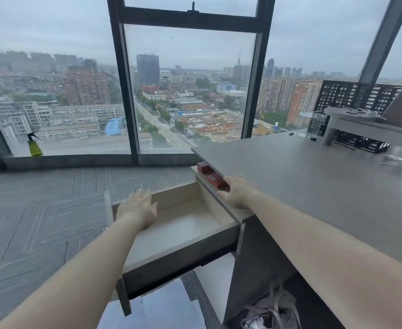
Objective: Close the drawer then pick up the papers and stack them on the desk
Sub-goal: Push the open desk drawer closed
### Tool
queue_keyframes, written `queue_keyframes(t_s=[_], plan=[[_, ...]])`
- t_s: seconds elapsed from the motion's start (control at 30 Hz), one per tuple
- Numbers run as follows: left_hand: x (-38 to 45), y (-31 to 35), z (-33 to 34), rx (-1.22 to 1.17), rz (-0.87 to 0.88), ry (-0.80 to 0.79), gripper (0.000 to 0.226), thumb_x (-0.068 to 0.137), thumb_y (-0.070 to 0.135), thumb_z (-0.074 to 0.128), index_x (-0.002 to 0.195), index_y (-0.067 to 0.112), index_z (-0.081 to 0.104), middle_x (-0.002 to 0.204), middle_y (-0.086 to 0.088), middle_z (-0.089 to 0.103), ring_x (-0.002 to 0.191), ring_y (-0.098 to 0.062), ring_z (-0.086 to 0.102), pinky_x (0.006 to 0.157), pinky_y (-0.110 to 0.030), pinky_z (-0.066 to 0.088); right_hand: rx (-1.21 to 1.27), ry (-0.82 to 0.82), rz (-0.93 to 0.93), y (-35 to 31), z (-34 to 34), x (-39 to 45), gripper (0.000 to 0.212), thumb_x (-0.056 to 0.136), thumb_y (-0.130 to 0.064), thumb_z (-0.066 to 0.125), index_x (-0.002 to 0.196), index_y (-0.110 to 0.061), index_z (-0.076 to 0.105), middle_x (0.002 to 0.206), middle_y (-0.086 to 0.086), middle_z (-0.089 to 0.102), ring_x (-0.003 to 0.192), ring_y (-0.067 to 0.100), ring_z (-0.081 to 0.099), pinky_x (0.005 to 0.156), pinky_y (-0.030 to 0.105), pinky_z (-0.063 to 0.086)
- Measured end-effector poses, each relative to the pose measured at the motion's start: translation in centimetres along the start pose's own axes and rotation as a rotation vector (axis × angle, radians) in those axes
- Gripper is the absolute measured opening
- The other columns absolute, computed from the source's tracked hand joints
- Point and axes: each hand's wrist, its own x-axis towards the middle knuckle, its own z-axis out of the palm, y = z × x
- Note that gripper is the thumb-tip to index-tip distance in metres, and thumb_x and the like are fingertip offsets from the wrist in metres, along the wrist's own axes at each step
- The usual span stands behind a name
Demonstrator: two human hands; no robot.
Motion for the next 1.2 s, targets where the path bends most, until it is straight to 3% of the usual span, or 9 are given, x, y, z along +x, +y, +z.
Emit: queue_keyframes(t_s=[0.2, 0.3, 0.47, 0.6, 0.7, 0.8, 0.97, 1.1, 1.2], plan=[[2.2, -2.5, 2.0, -0.195, -0.484, -0.106, 0.069, 0.095, 0.04, 0.027, 0.15, 0.013, -0.007, 0.157, -0.027, -0.002, 0.141, -0.048, 0.02, 0.107, -0.058, 0.035, -0.056, -0.008, 0.1, 0.2, 0.7, 1.2, 0.074, 0.089, -0.052, 0.043, 0.149, -0.012, 0.026, 0.156, 0.008, 0.031, 0.145, 0.025, 0.027, 0.118, 0.049, 0.021], [2.7, -2.5, 2.1, -0.262, -0.583, -0.088, 0.073, 0.094, 0.035, 0.033, 0.149, 0.006, -0.003, 0.155, -0.029, 0.014, 0.139, -0.045, 0.026, 0.107, -0.054, 0.035, -0.097, -0.003, 0.074, 0.3, 1.0, 2.1, 0.079, 0.091, -0.05, 0.041, 0.152, -0.007, 0.015, 0.162, 0.008, 0.018, 0.149, 0.023, 0.016, 0.12, 0.044, 0.012], [2.5, -3.8, 2.8, -0.257, -0.687, -0.082, 0.077, 0.086, 0.026, 0.04, 0.148, 0.001, 0.005, 0.152, -0.023, 0.026, 0.136, -0.039, 0.031, 0.109, -0.048, 0.033, -0.108, -0.013, 0.027, 0.4, 0.9, 3.2, 0.08, 0.091, -0.051, 0.041, 0.152, -0.006, 0.016, 0.161, 0.009, 0.018, 0.149, 0.023, 0.018, 0.121, 0.039, 0.015], [2.5, -4.3, 4.0, -0.33, -0.676, -0.066, 0.073, 0.088, 0.021, 0.041, 0.145, -0.008, 0.007, 0.152, -0.023, 0.024, 0.136, -0.04, 0.034, 0.109, -0.046, 0.034, -0.124, -0.013, 0.003, 0.5, 1.2, 3.7, 0.08, 0.092, -0.052, 0.038, 0.153, -0.007, 0.012, 0.163, 0.008, 0.013, 0.15, 0.021, 0.013, 0.122, 0.037, 0.011], [2.5, -4.1, 3.7, -0.316, -0.66, -0.047, 0.061, 0.083, 0.022, 0.04, 0.137, -0.006, 0.034, 0.137, -0.021, 0.048, 0.12, -0.038, 0.053, 0.101, -0.042, 0.043, -0.128, -0.02, -0.003, 0.6, 1.2, 4.0, 0.077, 0.094, -0.051, 0.035, 0.154, -0.008, 0.011, 0.163, 0.007, 0.011, 0.151, 0.02, 0.011, 0.122, 0.036, 0.009], [2.6, -3.3, 2.5, -0.293, -0.592, -0.088, 0.042, 0.083, 0.018, 0.038, 0.117, 0.001, 0.056, 0.124, -0.017, 0.059, 0.118, -0.034, 0.054, 0.096, -0.036, 0.041, -0.101, -0.037, -0.002, 0.6, 1.0, 4.2, 0.073, 0.095, -0.048, 0.033, 0.154, -0.009, 0.012, 0.163, 0.005, 0.011, 0.151, 0.019, 0.011, 0.122, 0.035, 0.009], [2.9, -2.1, 2.2, -0.407, -0.463, -0.063, 0.044, 0.093, 0.021, 0.034, 0.125, -0.001, 0.053, 0.133, -0.022, 0.054, 0.122, -0.037, 0.05, 0.1, -0.037, 0.039, -0.006, -0.032, -0.019, 0.7, 0.6, 4.7, 0.064, 0.098, -0.043, 0.03, 0.153, -0.012, 0.018, 0.162, 0.004, 0.017, 0.15, 0.019, 0.016, 0.121, 0.036, 0.013], [3.7, -0.9, 3.3, -0.728, -0.337, -0.095, 0.043, 0.089, 0.005, 0.034, 0.126, 0.003, 0.055, 0.136, -0.013, 0.054, 0.115, -0.026, 0.05, 0.097, -0.032, 0.036, 0.125, -0.036, -0.053, 1.4, 0.3, 5.2, 0.057, 0.1, -0.042, 0.026, 0.151, -0.017, 0.026, 0.162, 0.0, 0.021, 0.149, 0.017, 0.017, 0.12, 0.035, 0.012], [4.1, 1.3, 4.0, -0.902, -0.261, -0.149, 0.047, 0.087, -0.007, 0.033, 0.123, 0.007, 0.06, 0.121, -0.004, 0.06, 0.113, -0.02, 0.05, 0.096, -0.028, 0.032, 0.184, -0.04, -0.07, 1.9, 0.1, 5.7, 0.054, 0.101, -0.041, 0.024, 0.15, -0.02, 0.029, 0.161, -0.003, 0.023, 0.149, 0.016, 0.018, 0.119, 0.035, 0.012]])
